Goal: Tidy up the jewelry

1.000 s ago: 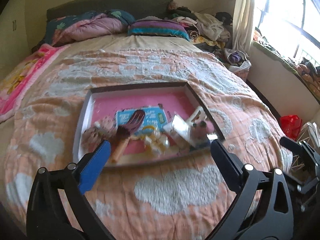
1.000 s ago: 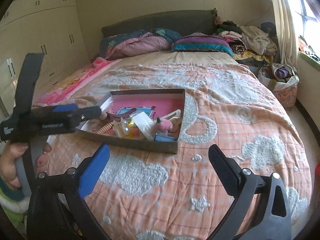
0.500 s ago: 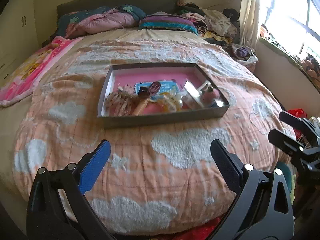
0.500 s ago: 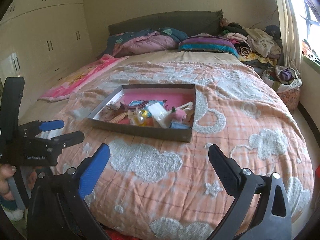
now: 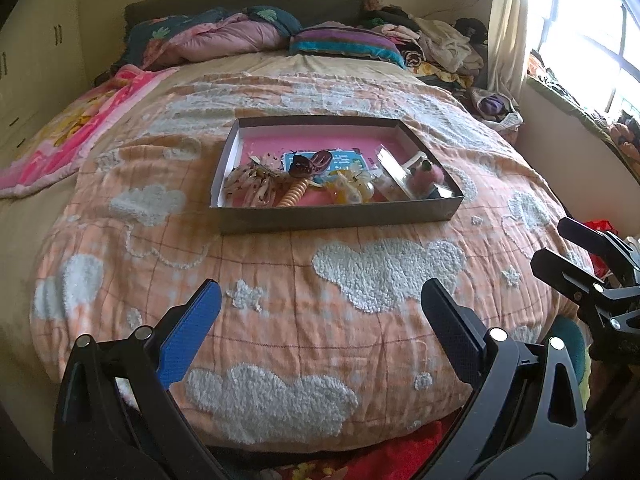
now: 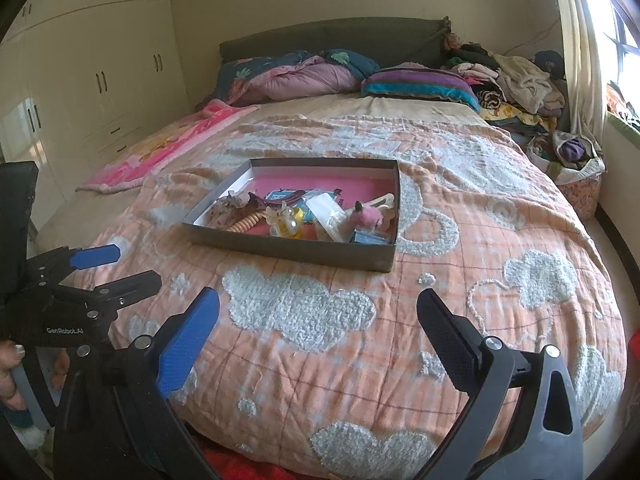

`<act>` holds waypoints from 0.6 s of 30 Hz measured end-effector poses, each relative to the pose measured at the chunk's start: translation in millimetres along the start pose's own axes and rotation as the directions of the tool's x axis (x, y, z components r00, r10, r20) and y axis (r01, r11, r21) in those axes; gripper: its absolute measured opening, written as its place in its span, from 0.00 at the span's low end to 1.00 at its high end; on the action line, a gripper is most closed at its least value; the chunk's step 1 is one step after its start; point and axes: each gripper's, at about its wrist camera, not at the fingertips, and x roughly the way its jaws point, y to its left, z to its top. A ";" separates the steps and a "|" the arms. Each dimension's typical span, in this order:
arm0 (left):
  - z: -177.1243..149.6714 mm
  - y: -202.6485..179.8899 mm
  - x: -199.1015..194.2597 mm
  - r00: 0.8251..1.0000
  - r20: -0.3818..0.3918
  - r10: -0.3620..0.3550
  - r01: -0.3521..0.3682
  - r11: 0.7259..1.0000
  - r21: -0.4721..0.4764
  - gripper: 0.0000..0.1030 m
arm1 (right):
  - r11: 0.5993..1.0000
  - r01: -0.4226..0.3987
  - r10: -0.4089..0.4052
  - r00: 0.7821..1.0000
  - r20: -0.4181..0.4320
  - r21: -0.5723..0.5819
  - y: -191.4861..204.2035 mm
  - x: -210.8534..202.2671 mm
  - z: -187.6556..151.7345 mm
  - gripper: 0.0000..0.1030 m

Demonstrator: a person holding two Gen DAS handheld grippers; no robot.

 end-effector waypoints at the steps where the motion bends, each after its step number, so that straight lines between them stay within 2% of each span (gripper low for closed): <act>1: 0.1 -0.1 0.3 1.000 0.000 -0.002 0.002 1.000 0.000 0.91 | 1.000 0.000 0.000 1.000 0.001 -0.001 0.2 -0.7 -0.1 0.96; 18: 3.9 3.7 -8.1 1.000 0.006 0.019 -0.019 1.000 -0.005 0.91 | 1.000 0.002 -0.002 1.000 0.004 -0.001 0.4 -3.0 0.1 0.96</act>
